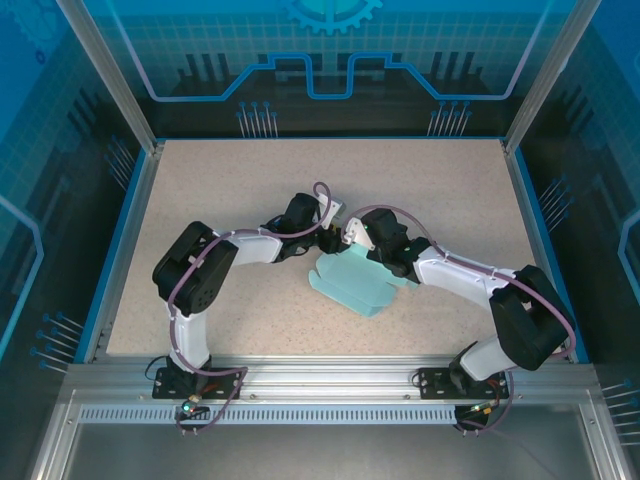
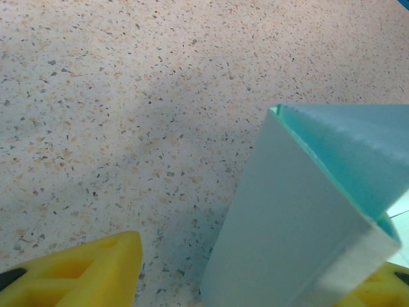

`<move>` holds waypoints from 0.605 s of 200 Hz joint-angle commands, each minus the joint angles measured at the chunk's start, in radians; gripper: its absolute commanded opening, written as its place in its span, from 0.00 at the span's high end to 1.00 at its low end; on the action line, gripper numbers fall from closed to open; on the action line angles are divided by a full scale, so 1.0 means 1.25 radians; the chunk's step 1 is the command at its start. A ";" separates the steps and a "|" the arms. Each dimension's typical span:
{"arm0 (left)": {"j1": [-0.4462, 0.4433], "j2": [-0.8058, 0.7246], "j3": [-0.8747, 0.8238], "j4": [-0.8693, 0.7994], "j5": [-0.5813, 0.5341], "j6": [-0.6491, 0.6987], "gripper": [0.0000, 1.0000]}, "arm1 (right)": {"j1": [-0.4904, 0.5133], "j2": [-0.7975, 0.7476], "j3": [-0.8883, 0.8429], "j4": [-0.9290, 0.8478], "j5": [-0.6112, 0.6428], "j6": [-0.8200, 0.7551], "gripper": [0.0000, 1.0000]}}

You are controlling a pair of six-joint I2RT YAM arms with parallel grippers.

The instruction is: Fold the paper box

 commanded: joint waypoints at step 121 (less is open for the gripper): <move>0.004 0.022 0.051 0.020 -0.056 -0.011 0.55 | 0.002 -0.076 -0.013 -0.083 -0.134 0.046 1.00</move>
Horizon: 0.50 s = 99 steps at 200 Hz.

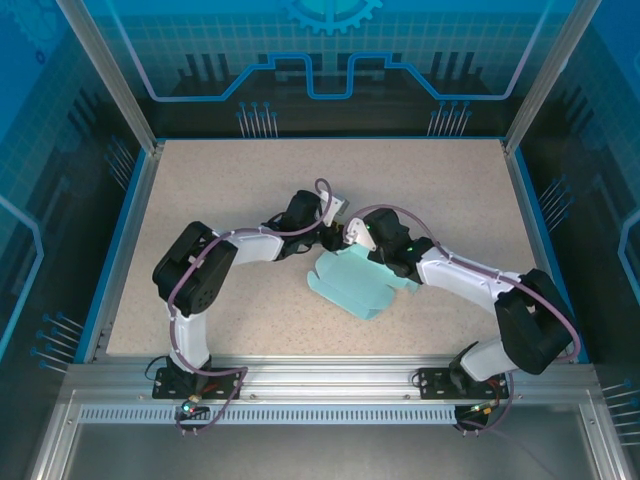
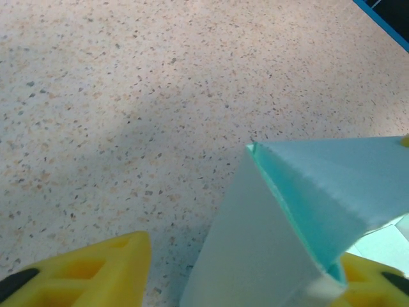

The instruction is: Fold the paper box

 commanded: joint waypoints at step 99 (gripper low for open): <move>0.000 0.000 0.003 0.035 -0.272 -0.073 0.76 | 0.007 -0.069 -0.002 -0.087 -0.185 0.082 1.00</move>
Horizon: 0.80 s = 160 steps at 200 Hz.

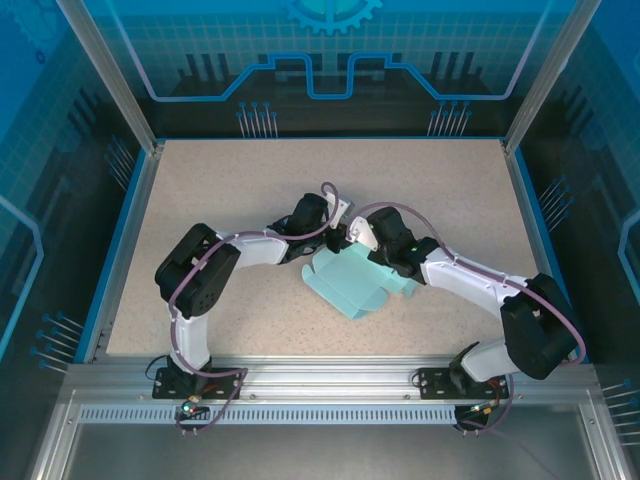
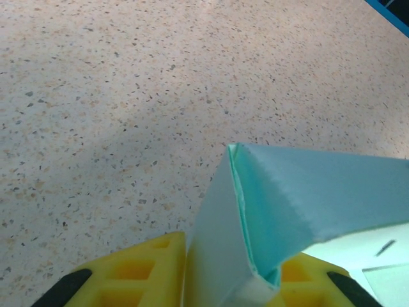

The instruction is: Fold the paper box

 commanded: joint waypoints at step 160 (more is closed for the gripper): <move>0.020 -0.037 -0.078 0.119 -0.111 0.034 0.58 | -0.007 -0.037 -0.013 -0.046 -0.165 0.066 1.00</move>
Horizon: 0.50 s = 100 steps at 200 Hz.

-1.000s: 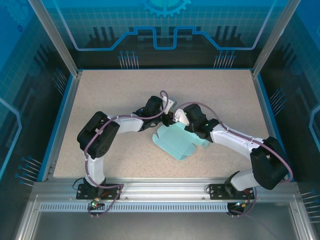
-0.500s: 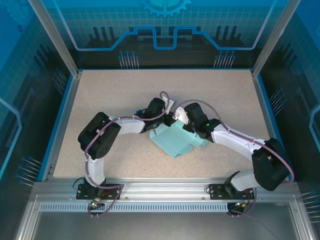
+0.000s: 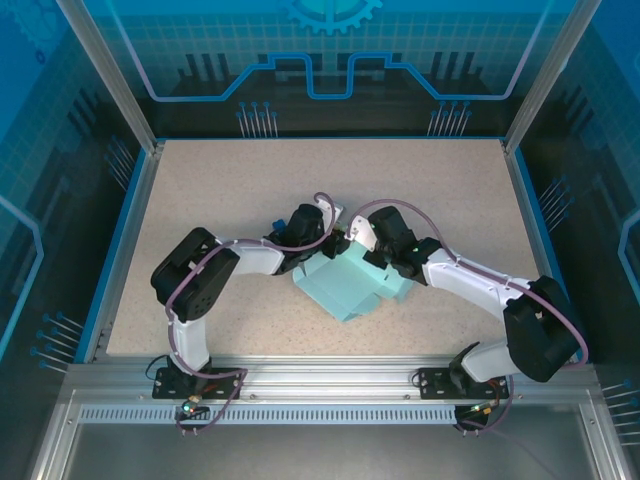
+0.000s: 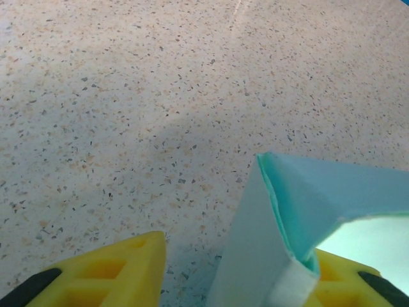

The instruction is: Fold the paper box

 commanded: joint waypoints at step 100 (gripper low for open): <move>0.030 -0.002 0.057 -0.049 -0.121 0.018 0.71 | -0.006 -0.049 -0.030 -0.064 -0.118 -0.007 1.00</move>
